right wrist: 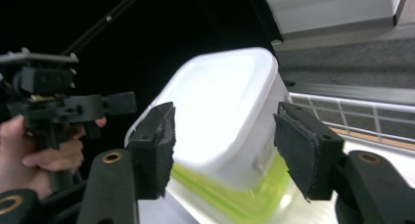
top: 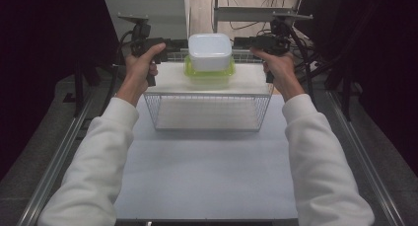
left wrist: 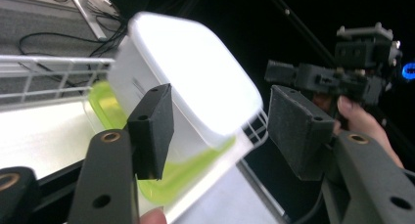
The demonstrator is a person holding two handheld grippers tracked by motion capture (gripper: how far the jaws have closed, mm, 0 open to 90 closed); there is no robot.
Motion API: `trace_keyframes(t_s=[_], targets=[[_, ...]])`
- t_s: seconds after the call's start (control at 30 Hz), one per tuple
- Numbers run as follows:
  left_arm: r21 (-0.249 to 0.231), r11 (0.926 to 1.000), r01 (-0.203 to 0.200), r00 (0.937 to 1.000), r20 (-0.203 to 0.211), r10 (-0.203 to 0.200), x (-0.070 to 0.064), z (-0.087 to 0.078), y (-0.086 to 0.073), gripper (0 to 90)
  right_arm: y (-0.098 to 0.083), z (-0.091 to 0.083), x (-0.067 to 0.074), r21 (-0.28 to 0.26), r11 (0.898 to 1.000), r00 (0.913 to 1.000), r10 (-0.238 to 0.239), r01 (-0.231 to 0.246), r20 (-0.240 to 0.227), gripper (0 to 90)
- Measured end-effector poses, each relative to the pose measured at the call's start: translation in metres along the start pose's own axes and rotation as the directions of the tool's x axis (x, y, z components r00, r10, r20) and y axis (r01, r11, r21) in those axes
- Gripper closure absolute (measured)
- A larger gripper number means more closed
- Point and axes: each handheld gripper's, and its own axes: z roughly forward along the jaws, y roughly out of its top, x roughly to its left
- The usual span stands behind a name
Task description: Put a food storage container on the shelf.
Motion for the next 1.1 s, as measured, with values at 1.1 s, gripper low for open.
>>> trace_keyframes(t_s=[1.1], targets=[[0.118, 0.9766, -0.180, 0.9614, -0.189, 0.200, -0.014, -0.057, -0.198, 30.1, -0.178, -0.103, -0.017, 0.050, 0.978, 0.9795, -0.201, 0.201, -0.017, 28.9]])
